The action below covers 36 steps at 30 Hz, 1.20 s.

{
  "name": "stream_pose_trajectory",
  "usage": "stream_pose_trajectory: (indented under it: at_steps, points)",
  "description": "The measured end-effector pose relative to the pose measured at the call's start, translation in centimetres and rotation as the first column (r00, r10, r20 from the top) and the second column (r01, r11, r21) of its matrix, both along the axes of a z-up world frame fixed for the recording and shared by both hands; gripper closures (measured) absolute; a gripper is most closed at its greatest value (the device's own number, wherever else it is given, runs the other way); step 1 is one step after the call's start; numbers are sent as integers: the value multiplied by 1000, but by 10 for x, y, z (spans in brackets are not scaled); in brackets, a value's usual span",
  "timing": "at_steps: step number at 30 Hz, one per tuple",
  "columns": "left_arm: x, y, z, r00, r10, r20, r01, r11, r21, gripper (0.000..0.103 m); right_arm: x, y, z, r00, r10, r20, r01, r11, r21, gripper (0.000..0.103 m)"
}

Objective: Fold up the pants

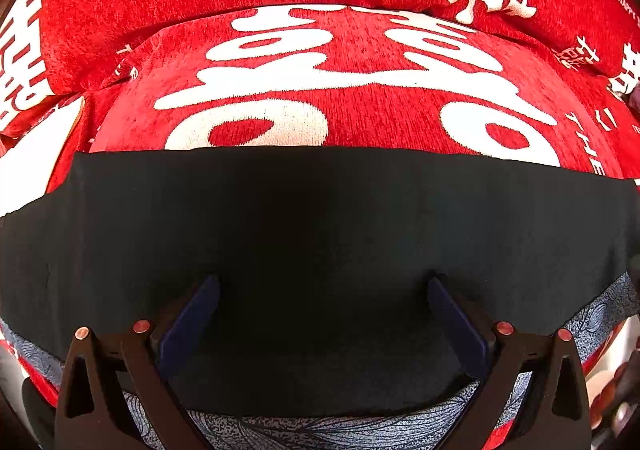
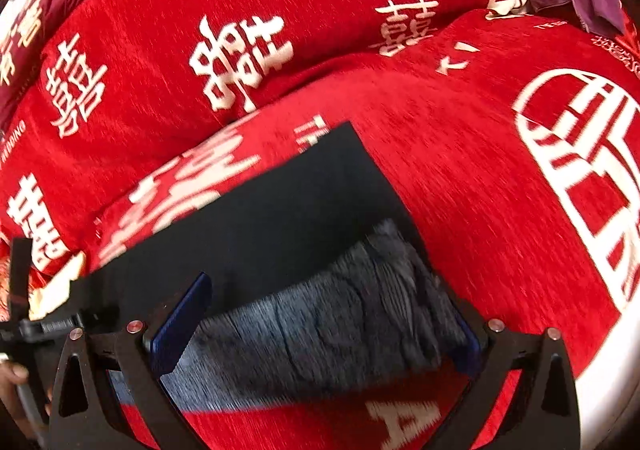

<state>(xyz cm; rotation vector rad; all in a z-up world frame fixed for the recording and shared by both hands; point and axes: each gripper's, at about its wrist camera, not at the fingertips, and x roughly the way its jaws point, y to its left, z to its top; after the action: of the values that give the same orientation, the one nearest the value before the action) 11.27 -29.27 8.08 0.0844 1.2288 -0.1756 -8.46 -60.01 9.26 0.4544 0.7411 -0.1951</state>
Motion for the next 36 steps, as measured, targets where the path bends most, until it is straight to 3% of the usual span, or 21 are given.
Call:
stream_pose_trajectory:
  at_steps: [3, 5, 7, 9, 10, 13, 18, 23, 24, 26, 27, 28, 29, 32, 36]
  points:
    - [0, 0, 0, 1000, -1, 3, 1, 1000, 0, 0, 7, -2, -2, 1000, -4, 14, 4, 1000, -7, 1]
    - [0, 0, 0, 1000, 1, 7, -1, 1000, -1, 0, 10, -3, 0, 1000, -27, -2, 26, 999, -43, 14]
    - [0, 0, 0, 1000, 0, 10, 0, 1000, -2, 0, 7, -11, 5, 997, -68, -26, 67, 997, -45, 78]
    - [0, 0, -1, 1000, -2, 14, 2, 1000, -3, 0, -1, -28, 11, 997, -68, 31, 64, 992, 111, 78]
    - [0, 0, -1, 1000, -2, 16, 2, 1000, -4, 0, -3, -29, 12, 997, -65, 39, 60, 990, 126, 78]
    - [0, 0, -1, 1000, -4, 16, 4, 1000, -6, 0, -2, -21, 21, 998, -54, 26, 51, 995, 84, 79]
    - [8, 3, 4, 999, -10, -41, 9, 1000, -18, 0, -10, -3, 57, 993, -18, 119, 8, 997, 83, 79]
    - [6, 17, 25, 998, 60, -35, -63, 991, -114, 0, -15, 30, 101, 981, 67, 181, -59, 997, -47, 79]
    - [5, 14, 25, 998, 55, -44, -60, 992, -113, 0, -15, 33, 105, 980, 76, 184, -67, 996, -56, 79]
    - [6, 1, 2, 992, 24, -126, -29, 999, -39, 0, -14, 37, 110, 979, 79, 186, -68, 996, -65, 79]
    - [6, -6, -5, 993, 5, -122, -5, 1000, 1, 0, -13, 38, 112, 980, 77, 185, -67, 996, -65, 79]
    - [2, -12, -1, 999, -9, -45, 10, 999, 31, 0, -12, 39, 114, 980, 75, 182, -64, 996, -62, 79]
    - [2, -15, -1, 999, -13, -48, 15, 999, 51, 0, -11, 39, 114, 981, 75, 178, -65, 996, -61, 79]
    - [9, -8, 2, 993, 12, -115, -11, 1000, 6, 0, -8, 47, 118, 984, 71, 166, -59, 995, -75, 79]
    - [12, 30, 13, 991, 87, -106, -92, 995, -46, 0, -12, 68, 135, 980, 90, 178, -70, 991, -114, 79]
